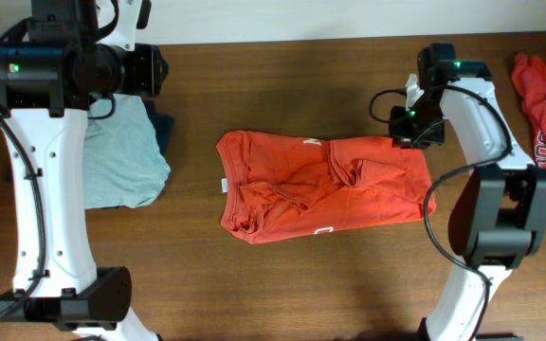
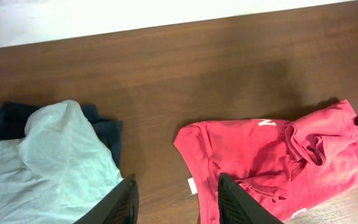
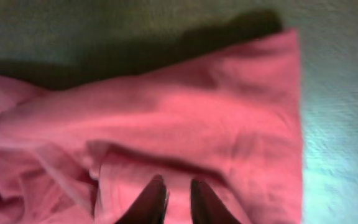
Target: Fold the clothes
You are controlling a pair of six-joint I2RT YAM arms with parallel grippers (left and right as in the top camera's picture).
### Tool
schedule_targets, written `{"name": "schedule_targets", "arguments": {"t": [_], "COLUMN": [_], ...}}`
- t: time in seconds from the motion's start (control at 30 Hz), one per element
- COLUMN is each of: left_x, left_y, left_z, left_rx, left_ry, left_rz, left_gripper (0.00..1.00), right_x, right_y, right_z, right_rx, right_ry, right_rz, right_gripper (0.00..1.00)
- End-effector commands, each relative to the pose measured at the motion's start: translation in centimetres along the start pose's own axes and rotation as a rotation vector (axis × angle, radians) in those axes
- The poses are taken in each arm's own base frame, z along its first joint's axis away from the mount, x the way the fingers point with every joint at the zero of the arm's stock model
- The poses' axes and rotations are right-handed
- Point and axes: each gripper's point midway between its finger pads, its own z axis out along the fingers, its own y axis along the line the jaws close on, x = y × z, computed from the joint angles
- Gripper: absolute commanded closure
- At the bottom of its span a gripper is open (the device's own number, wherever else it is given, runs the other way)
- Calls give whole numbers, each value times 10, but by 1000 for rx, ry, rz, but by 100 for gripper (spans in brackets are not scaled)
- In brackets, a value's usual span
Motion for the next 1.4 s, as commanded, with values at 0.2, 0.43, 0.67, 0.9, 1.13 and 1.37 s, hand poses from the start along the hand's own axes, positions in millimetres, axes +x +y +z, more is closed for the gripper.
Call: {"name": "schedule_targets", "arguments": {"t": [0.2, 0.43, 0.67, 0.9, 1.13, 1.37], "left_x": [-7, -8, -8, -8, -9, -10], "left_y": [0, 0, 2, 7, 7, 7], "left_z": [-17, -17, -17, -17, -17, -17], "left_rx": [-14, -15, -26, -57, -57, -58], "left_ry": [-48, -52, -51, -49, -53, -60], "left_rz": [24, 25, 25, 24, 25, 27], "left_gripper": [59, 59, 59, 54, 53, 53], "right_x": [15, 94, 112, 56, 44, 78], "right_y": [25, 71, 103, 56, -18, -16], "right_z": [58, 48, 19, -13, 4, 32], "right_rx": [-103, -220, -312, -244, -148, -146], "right_ry": [97, 378, 403, 151, 160, 288], "right_rz": [-23, -178, -203, -86, 79, 92], "right_gripper": [96, 96, 96, 96, 96, 96]}}
